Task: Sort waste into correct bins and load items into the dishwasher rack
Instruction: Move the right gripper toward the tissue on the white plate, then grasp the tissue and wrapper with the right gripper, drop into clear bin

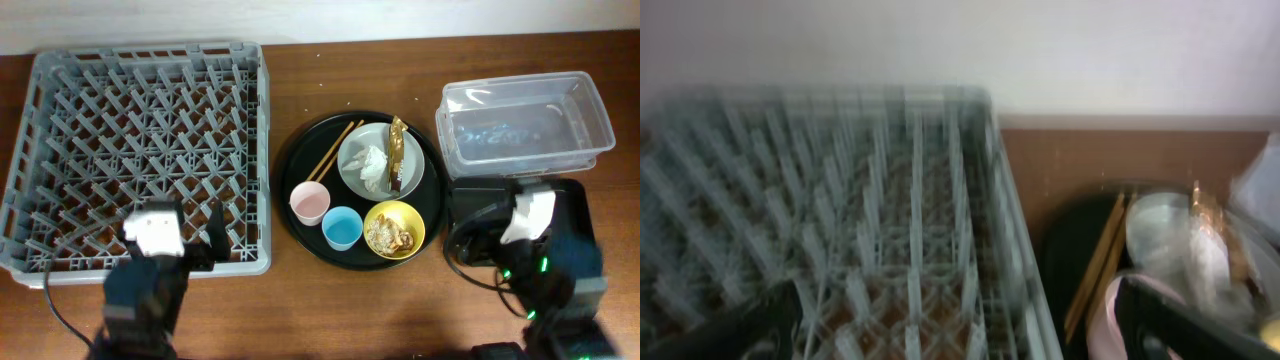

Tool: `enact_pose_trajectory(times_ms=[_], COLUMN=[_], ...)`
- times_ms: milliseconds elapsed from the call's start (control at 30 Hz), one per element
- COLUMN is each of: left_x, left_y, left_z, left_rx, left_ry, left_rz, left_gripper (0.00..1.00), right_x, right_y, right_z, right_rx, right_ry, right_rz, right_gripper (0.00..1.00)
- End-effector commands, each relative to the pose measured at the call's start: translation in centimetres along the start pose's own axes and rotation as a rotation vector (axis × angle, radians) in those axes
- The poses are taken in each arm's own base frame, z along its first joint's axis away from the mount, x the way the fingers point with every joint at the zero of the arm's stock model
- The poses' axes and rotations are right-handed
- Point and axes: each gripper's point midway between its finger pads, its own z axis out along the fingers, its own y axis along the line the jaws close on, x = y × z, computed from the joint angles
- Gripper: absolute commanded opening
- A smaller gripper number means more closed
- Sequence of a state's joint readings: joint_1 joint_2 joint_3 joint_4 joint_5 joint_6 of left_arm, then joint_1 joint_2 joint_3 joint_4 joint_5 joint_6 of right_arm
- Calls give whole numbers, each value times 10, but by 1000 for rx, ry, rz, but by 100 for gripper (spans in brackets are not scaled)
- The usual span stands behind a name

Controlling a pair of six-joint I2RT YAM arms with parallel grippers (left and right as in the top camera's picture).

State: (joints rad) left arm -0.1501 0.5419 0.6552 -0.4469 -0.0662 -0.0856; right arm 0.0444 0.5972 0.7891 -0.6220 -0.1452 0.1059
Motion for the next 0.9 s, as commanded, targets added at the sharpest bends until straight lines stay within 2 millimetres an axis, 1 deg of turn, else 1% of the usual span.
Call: enact_pose_trajectory(times_ms=[0,33,67,100,133,167,200,233,267,300,333,367,400,433,467,500,533,567,600,633,667,700,733,767,800,833,867], left_x=[-40,-45,-48,-49,-49,-44,-39,-36,-34,-34,-34,-34,-34,-34,-34,-34,-34,-34,-34,-34,-34,-34,-34,-34,-34,-34,-34], left_y=[-22,-30,-38,-43,-47,-51,-51,-51,-51,-50,-50,-50,-50,-50,-50,-50,-50,-50,-50,-50,-50,-50,-50,-50,-50,-50,-50], left_z=[20,31,40,48,55,65,69,71,72,72,72,72,72,72,72,72,72,72,72,72,72,72,72,72,72,72,72], left_rx=[88,120,154,177,194,216,216,215,213,210,210,210,210,210,210,210,210,210,210,210,210,210,210,210,210,210,210], left_ry=[164,269,338,382,408,438,458,469,478,478,478,478,478,478,478,478,478,478,478,478,478,478,477,478,478,478,478], left_rz=[16,12,5,-1,-6,-12,-14,-15,-15,-14,-14,-14,-14,-14,-14,-14,-14,-14,-14,-14,-14,-14,-14,-14,-14,-14,-14], left_gripper=[99,99,99,99,99,99,99,99,99,99,99,99,99,99,99,99,99,99,99,99,99,99,99,99,99,99,99], right_x=[-35,-42,-55,-57,-54,-48,-37,-22,7,25,48,65,80,102,120,136,147,150,150,147,136,115,87,56,29,-4,-29], right_y=[20,31,37,44,50,66,72,73,73,73,75,76,74,69,60,56,54,54,55,55,55,57,60,57,50,30,3], right_z=[15,24,42,54,65,85,97,111,135,153,177,198,217,240,254,266,275,278,279,278,274,266,254,241,228,212,198], right_rx=[-91,-154,-191,-242,-287,-407,-425,-402,-322,-261,-193,-138,-84,-3,64,85,94,93,92,91,89,68,37,17,17,45,91], right_ry=[210,276,300,334,368,408,456,510,598,644,683,697,702,716,735,754,763,764,762,757,749,730,700,656,613,543,475], right_rz=[51,73,86,120,138,167,173,167,131,92,33,-22,-69,-93,-80,-55,-36,-36,-38,-36,-28,-8,21,53,79,113,153], right_gripper=[99,98,98,98,98,98,98,99,95,88,86,85,83,80,78,76,69,65,53,31,9,4,4,4,4,4,4])
